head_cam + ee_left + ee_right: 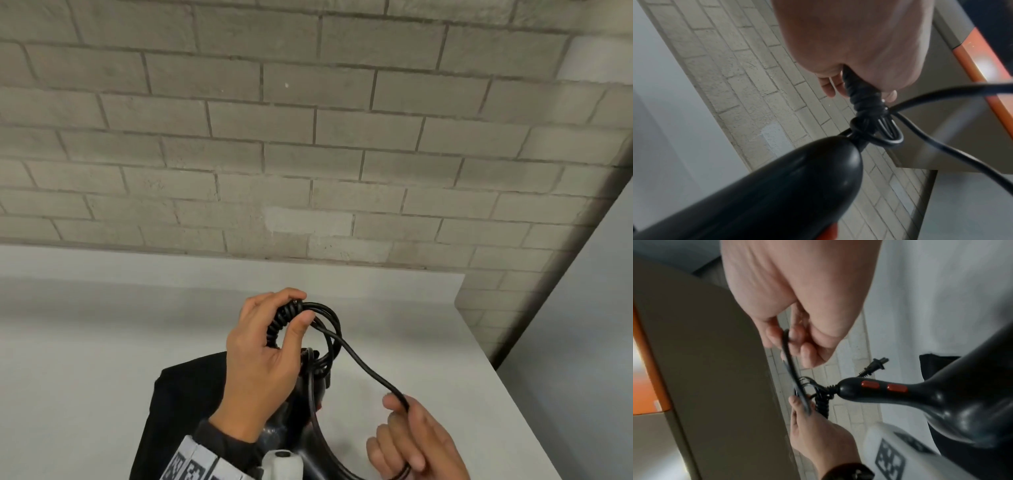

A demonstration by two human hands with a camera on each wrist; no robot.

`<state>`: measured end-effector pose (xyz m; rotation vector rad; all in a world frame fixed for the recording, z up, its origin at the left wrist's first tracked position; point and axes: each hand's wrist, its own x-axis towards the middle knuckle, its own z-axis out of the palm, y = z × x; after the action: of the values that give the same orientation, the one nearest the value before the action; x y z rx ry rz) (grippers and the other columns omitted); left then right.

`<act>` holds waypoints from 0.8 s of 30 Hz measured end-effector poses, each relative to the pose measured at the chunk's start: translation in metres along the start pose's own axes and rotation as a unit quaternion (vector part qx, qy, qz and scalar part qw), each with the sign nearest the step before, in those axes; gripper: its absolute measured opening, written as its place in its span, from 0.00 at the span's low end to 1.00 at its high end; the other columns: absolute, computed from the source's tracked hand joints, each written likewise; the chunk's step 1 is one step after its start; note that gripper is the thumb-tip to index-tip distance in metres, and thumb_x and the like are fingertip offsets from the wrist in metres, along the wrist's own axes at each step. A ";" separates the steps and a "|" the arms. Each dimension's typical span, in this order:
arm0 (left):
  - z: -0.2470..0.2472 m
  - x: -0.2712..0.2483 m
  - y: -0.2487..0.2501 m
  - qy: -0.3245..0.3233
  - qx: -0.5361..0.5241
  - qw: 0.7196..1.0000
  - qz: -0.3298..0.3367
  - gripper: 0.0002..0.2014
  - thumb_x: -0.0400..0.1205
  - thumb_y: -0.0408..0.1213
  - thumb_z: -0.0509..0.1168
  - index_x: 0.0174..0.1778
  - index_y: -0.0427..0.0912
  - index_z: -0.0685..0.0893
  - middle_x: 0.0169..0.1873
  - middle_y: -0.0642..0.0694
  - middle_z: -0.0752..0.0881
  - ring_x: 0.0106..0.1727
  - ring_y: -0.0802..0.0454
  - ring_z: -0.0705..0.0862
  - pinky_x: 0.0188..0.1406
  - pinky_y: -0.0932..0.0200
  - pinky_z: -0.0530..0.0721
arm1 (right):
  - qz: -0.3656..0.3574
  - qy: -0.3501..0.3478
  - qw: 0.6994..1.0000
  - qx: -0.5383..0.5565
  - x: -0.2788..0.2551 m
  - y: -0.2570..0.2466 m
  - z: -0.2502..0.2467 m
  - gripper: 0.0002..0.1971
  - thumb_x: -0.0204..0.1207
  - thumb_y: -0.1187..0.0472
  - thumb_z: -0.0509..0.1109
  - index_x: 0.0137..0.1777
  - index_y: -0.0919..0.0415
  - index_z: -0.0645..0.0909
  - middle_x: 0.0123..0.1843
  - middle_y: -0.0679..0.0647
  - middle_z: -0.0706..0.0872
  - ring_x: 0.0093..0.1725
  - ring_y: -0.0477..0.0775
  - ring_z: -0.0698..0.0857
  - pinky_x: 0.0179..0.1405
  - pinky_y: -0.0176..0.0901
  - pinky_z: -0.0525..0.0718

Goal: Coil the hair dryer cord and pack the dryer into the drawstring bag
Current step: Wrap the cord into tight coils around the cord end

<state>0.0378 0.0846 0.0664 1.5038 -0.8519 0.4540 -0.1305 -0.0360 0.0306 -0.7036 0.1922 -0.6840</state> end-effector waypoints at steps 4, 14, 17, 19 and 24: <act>0.001 -0.001 0.000 0.002 -0.015 1.000 -0.005 0.11 0.80 0.46 0.67 0.59 0.60 0.82 0.51 0.58 0.84 0.55 0.55 0.87 0.56 0.70 0.81 | 0.054 -0.126 0.989 -0.054 0.005 0.023 -0.019 0.25 0.51 0.51 0.90 0.35 0.71 0.87 0.24 0.65 0.79 0.28 0.63 0.83 0.32 0.47 0.85; 0.004 -0.004 -0.001 -0.012 -0.003 1.000 0.005 0.12 0.81 0.46 0.66 0.60 0.55 0.83 0.51 0.59 0.84 0.54 0.53 0.86 0.55 0.70 0.81 | 0.125 -0.007 0.982 -0.143 -0.005 -0.004 -0.024 0.41 0.30 0.45 0.92 0.41 0.72 0.88 0.16 0.53 0.63 0.13 0.44 0.61 0.15 0.33 0.66; 0.004 -0.003 -0.001 -0.006 -0.001 1.000 -0.006 0.13 0.80 0.48 0.66 0.61 0.59 0.82 0.52 0.61 0.84 0.54 0.54 0.86 0.56 0.69 0.81 | 0.109 0.005 0.963 -0.247 0.002 -0.017 -0.031 0.42 0.30 0.40 0.91 0.37 0.73 0.86 0.17 0.58 0.67 0.14 0.46 0.63 0.15 0.29 0.65; 0.006 -0.005 0.000 -0.009 -0.003 1.000 -0.005 0.13 0.80 0.48 0.66 0.61 0.59 0.82 0.51 0.61 0.84 0.54 0.54 0.86 0.55 0.68 0.82 | 0.066 0.030 0.954 -0.290 0.003 -0.020 -0.029 0.39 0.34 0.40 0.90 0.36 0.72 0.86 0.18 0.62 0.69 0.15 0.49 0.67 0.15 0.30 0.66; 0.008 -0.007 0.000 0.008 -0.010 1.000 -0.020 0.11 0.80 0.48 0.66 0.58 0.60 0.82 0.50 0.55 0.86 0.52 0.54 0.88 0.53 0.64 0.84 | -0.168 0.122 0.854 -0.477 0.001 -0.003 -0.029 0.21 0.62 0.72 0.83 0.45 0.44 0.87 0.41 0.55 0.89 0.37 0.49 0.86 0.35 0.30 0.83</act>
<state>0.0313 0.0782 0.0606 1.4941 -0.8101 0.4267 -0.1426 -0.0538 0.0110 -1.6345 0.6842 -1.0167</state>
